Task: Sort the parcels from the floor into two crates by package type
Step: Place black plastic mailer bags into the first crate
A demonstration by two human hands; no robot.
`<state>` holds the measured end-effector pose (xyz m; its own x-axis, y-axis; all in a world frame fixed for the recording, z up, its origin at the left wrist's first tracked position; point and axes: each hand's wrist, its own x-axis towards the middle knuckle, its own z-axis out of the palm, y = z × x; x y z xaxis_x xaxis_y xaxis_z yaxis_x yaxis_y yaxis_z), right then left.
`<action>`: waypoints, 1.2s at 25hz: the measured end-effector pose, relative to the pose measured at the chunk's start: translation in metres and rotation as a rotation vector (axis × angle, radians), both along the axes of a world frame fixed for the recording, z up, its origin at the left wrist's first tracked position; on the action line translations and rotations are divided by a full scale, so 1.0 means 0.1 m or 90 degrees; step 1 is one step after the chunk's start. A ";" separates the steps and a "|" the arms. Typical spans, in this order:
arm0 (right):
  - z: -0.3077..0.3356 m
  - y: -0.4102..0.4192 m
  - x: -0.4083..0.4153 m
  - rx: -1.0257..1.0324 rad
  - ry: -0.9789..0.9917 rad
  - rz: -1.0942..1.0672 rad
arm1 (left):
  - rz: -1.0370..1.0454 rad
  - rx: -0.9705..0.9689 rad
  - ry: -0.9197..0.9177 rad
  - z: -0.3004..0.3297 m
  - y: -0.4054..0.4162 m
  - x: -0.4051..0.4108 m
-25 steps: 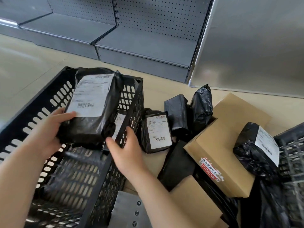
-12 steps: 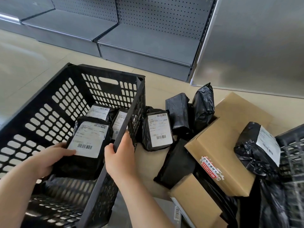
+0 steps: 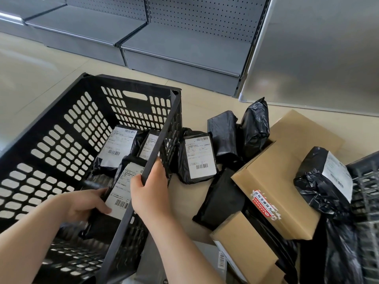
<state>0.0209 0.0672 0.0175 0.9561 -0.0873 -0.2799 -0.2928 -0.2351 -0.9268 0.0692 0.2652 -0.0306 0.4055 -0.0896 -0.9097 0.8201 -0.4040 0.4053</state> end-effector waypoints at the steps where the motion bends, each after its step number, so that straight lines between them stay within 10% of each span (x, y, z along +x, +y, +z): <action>1: 0.00 0.01 0.00 -0.001 0.000 0.000 | 0.001 -0.006 0.002 -0.04 0.00 0.00; 30: -0.09 0.05 0.00 0.028 -0.009 -0.027 | -0.197 0.227 -0.101 -1.06 -0.02 -0.04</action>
<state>0.0208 0.0717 0.0083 0.9558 -0.1153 -0.2704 -0.2879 -0.1820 -0.9402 0.0655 0.2634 -0.1365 0.5447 0.0775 -0.8350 0.5790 -0.7551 0.3076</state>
